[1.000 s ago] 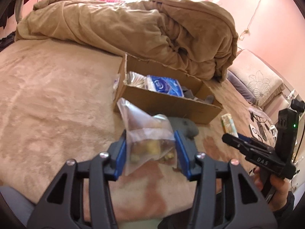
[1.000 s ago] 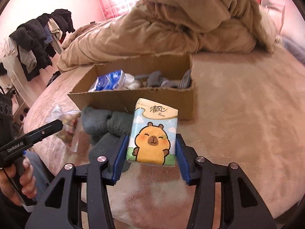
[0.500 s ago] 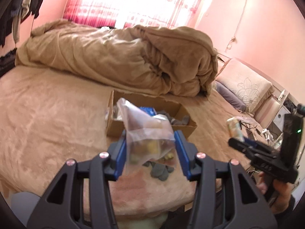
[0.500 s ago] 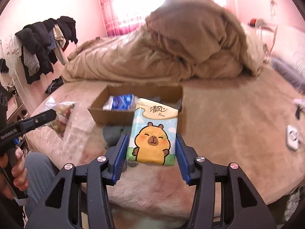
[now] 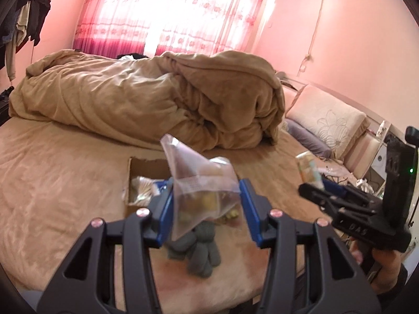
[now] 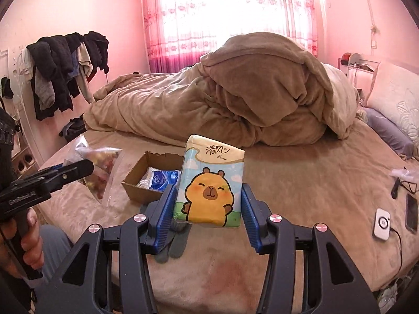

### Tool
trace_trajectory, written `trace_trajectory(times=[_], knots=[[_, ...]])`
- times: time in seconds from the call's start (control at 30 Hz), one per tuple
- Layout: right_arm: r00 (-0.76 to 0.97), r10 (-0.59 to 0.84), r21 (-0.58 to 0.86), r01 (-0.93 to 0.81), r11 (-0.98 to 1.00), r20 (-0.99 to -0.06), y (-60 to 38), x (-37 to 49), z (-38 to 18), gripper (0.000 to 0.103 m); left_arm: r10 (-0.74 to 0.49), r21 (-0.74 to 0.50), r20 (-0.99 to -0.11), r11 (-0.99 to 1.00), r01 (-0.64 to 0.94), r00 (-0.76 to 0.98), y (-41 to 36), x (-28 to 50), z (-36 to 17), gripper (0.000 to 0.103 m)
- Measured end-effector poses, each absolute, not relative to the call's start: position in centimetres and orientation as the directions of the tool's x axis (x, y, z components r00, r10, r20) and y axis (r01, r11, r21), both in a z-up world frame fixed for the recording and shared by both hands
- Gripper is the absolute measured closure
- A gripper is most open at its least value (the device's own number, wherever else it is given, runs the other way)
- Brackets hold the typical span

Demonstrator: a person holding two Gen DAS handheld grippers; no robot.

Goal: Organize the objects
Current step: 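Grasp the snack bag with the left tool while the right tool grasps the tissue pack, then lower snack bag and tissue pack into the box and open both tools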

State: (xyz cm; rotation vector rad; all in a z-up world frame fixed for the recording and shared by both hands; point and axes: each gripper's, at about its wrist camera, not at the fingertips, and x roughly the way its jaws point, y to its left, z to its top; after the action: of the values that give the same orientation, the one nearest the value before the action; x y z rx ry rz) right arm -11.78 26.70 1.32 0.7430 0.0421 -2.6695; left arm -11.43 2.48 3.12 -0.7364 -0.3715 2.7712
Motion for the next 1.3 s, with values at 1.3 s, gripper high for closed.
trace_trajectory(times=[1.3], knots=[[-0.635, -0.452, 0.228, 0.405, -0.885, -0.626, 26.5, -29.5, -7.7, 0.031, 0.398, -0.38, -0.585, -0.904, -0.195, -0.707, 8.0, -25.8, -6.5, 0.054]])
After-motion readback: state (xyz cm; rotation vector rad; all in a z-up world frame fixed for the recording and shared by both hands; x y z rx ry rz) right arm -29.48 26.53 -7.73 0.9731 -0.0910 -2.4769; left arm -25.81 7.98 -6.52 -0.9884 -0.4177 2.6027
